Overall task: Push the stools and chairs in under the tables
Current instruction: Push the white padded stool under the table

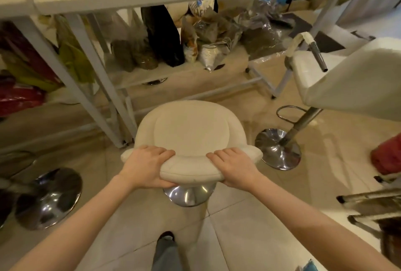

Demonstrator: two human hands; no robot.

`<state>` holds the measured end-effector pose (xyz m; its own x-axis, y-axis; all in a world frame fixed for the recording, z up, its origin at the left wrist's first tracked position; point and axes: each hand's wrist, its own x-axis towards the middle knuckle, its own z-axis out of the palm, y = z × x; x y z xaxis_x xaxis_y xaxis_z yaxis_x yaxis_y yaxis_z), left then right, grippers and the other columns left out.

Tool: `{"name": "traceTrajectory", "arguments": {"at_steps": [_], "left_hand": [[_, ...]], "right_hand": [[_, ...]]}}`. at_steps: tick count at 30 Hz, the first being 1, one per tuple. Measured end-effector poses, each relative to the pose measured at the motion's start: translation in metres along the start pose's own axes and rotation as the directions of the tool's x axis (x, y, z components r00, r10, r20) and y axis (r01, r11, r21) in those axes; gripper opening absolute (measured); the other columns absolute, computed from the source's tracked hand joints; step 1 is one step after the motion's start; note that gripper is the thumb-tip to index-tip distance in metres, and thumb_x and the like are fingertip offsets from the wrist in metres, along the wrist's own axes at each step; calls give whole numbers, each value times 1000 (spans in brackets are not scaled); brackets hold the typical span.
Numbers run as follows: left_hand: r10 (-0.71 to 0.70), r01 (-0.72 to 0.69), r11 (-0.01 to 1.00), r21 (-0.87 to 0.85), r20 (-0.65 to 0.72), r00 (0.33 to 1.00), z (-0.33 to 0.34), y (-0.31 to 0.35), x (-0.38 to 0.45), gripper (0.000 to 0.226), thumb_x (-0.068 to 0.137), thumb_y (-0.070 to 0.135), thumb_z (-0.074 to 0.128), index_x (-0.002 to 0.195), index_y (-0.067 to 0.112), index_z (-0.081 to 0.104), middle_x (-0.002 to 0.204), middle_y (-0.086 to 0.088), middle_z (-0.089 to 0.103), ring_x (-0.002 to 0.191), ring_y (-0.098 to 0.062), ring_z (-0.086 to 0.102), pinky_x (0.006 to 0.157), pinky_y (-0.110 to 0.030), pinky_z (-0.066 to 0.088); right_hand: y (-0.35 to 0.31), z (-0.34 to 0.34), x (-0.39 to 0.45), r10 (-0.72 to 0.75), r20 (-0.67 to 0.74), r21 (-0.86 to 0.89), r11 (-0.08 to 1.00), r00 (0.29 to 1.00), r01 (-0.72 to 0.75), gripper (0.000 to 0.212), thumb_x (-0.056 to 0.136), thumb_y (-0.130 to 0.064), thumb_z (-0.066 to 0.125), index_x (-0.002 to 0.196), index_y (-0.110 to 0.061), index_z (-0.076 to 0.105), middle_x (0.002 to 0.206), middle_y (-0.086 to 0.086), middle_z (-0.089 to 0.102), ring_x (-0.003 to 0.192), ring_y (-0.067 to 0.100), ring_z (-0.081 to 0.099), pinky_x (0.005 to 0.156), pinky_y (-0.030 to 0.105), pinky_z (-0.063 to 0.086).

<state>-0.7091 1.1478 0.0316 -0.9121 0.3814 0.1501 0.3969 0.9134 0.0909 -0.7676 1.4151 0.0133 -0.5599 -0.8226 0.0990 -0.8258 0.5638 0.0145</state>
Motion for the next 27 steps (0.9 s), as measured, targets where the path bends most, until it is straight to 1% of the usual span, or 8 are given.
{"name": "traceTrajectory", "arguments": {"at_steps": [3, 4, 6, 8, 14, 18, 23, 27], "left_hand": [[-1, 1, 1000, -1, -40, 999, 3, 8, 4, 70, 57, 79, 56, 96, 21, 66, 73, 7, 68, 65, -17, 66, 56, -27, 49], [0, 0, 1000, -1, -44, 999, 5, 10, 4, 70, 57, 79, 57, 95, 21, 66, 73, 7, 68, 64, -17, 66, 55, -27, 50], [-2, 2, 1000, -3, -45, 999, 6, 11, 5, 69, 57, 78, 58, 93, 20, 66, 72, 6, 68, 64, -17, 66, 55, -29, 51], [1, -1, 1000, -10, -41, 999, 5, 9, 6, 68, 58, 78, 57, 92, 19, 66, 71, 6, 68, 65, -17, 67, 55, -29, 52], [-13, 14, 1000, 5, -26, 1000, 5, 1, 20, 69, 57, 77, 57, 93, 19, 66, 71, 5, 68, 64, -18, 67, 56, -30, 53], [-32, 32, 999, 8, -13, 999, 6, -12, 32, 69, 56, 77, 58, 93, 18, 66, 69, 5, 67, 62, -19, 66, 55, -31, 52], [-52, 52, 999, -1, -24, 998, 3, -38, 47, 66, 57, 76, 59, 89, 18, 66, 68, 6, 66, 61, -17, 65, 54, -30, 52], [-65, 65, 998, 15, -21, 998, 4, -61, 64, 66, 57, 75, 58, 87, 17, 66, 67, 5, 67, 61, -18, 65, 55, -29, 53]], "right_hand": [[14, 5, -4, -47, -61, 2, 999, 997, 47, 56, 53, -19, 75, 106, -9, 58, 81, 4, 65, 64, 25, 60, 57, 33, 51], [17, 7, -5, -63, -88, -8, 998, 994, 63, 50, 58, -18, 70, 106, -9, 57, 80, 4, 65, 64, 25, 60, 57, 33, 50], [20, 11, -5, -84, -134, -17, 996, 987, 83, 38, 69, -17, 54, 106, -9, 56, 79, 4, 65, 63, 24, 60, 57, 33, 50], [21, 14, -3, -100, -166, -16, 995, 981, 99, 34, 73, -15, 45, 104, -9, 56, 77, 5, 65, 63, 24, 59, 56, 33, 50], [35, 15, 13, -131, -212, -44, 991, 969, 124, 32, 72, -11, 47, 100, -8, 60, 73, 4, 63, 59, 24, 58, 54, 31, 48], [45, 17, 29, -133, -220, -45, 991, 966, 126, 31, 73, -10, 46, 100, -8, 59, 73, 4, 63, 59, 24, 58, 53, 32, 48], [53, 21, 58, -129, -214, -54, 991, 968, 120, 35, 70, -9, 42, 102, -9, 56, 71, 3, 60, 57, 23, 55, 51, 33, 46], [66, 23, 86, -133, -232, -48, 991, 964, 125, 35, 71, -8, 40, 99, -9, 61, 69, 3, 60, 55, 22, 54, 50, 32, 47]]}}
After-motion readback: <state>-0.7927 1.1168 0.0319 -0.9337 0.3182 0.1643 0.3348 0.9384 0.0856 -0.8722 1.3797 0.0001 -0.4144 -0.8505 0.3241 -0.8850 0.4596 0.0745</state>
